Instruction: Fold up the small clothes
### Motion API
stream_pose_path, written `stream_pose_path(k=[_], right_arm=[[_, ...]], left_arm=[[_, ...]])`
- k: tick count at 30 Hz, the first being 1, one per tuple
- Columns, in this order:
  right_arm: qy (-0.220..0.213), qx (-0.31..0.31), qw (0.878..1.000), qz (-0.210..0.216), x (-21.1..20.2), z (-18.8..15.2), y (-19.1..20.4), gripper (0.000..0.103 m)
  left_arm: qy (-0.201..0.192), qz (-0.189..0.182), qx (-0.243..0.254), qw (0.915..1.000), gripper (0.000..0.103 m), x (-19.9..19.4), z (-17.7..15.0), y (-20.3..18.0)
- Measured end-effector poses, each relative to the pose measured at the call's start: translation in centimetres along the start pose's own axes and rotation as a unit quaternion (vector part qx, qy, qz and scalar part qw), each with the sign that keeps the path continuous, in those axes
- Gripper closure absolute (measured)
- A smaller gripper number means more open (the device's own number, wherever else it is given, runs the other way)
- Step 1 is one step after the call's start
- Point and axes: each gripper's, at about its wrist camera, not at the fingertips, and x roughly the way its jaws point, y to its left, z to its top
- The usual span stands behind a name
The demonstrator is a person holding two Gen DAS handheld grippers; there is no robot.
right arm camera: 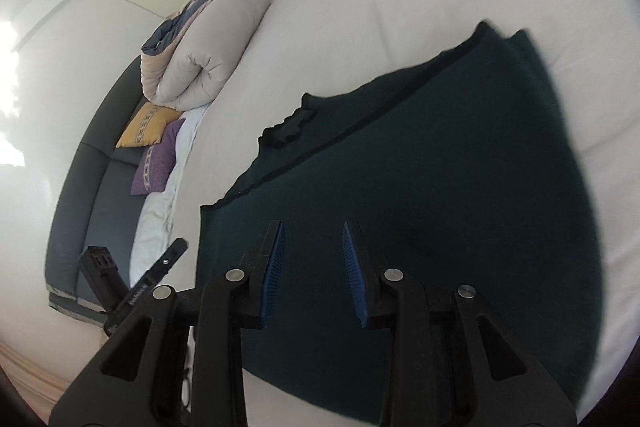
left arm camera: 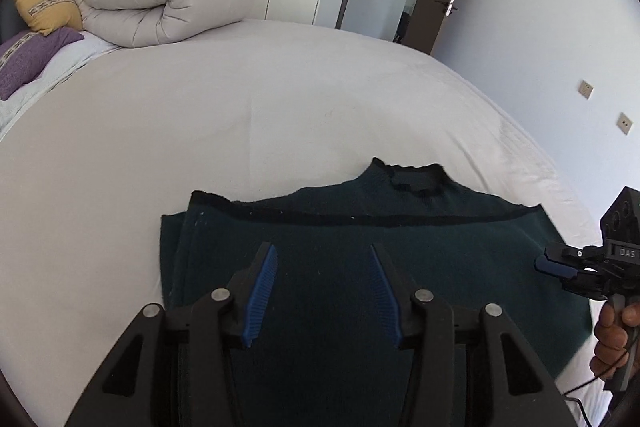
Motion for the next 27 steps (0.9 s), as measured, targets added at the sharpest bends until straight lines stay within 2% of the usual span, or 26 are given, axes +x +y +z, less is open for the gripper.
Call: stream_pose_path(k=[4,7,8,10,11,13,17,20,23,25,27], right_arm=[[0.03,0.002,1.0,0.006,6.6,2.3,0.5,0.074],[0.017,0.008,1.0,0.013,8.5,4.1,-0.2,0.075],[0.005,0.017,1.0,0.014,8.3,5.0,-0.7,0.075],[-0.029,0.035,0.999,-0.012,7.6,6.4,-2.3,0.075],[-0.042,0.051,0.998,-0.017,7.1,7.0,-3.7,0.075],[-0.063,0.082,0.995,0.002,5.9,7.8,-6.1,0.086],[-0.105,0.075,0.991,-0.038,3.3,8.6,-7.1,0.085],[-0.119,0.083,0.988,-0.05,1.9,8.3,-7.0,0.082],[-0.106,0.036,0.993,-0.036,1.8,7.0,-4.7,0.081],[-0.067,-0.001,0.998,-0.018,3.3,6.0,-2.8,0.075],[-0.032,-0.035,0.998,-0.041,5.0,4.9,-1.7,0.073]], left_arm=[[0.023,0.037,-0.028,0.9987,0.053,4.1,0.0,2.4],[0.009,-0.008,-0.089,0.9959,0.061,3.6,-0.7,5.6],[0.008,-0.016,-0.1,0.9949,0.066,3.3,-1.1,6.3],[0.007,-0.029,-0.12,0.9924,0.073,2.9,-2.1,7.2],[0.005,-0.037,-0.129,0.9909,0.075,2.6,-2.7,7.6],[0.003,-0.042,-0.137,0.9897,0.076,2.0,-3.7,8.0],[0.002,-0.043,-0.155,0.9869,0.082,1.2,-5.0,8.7],[-0.004,-0.044,-0.163,0.9856,0.083,0.8,-5.8,8.8],[-0.004,-0.052,-0.177,0.9829,0.084,0.7,-5.9,9.2],[-0.004,-0.059,-0.189,0.9803,0.086,0.7,-5.9,9.7],[0.003,-0.075,-0.216,0.9735,0.091,0.7,-5.8,10.8]])
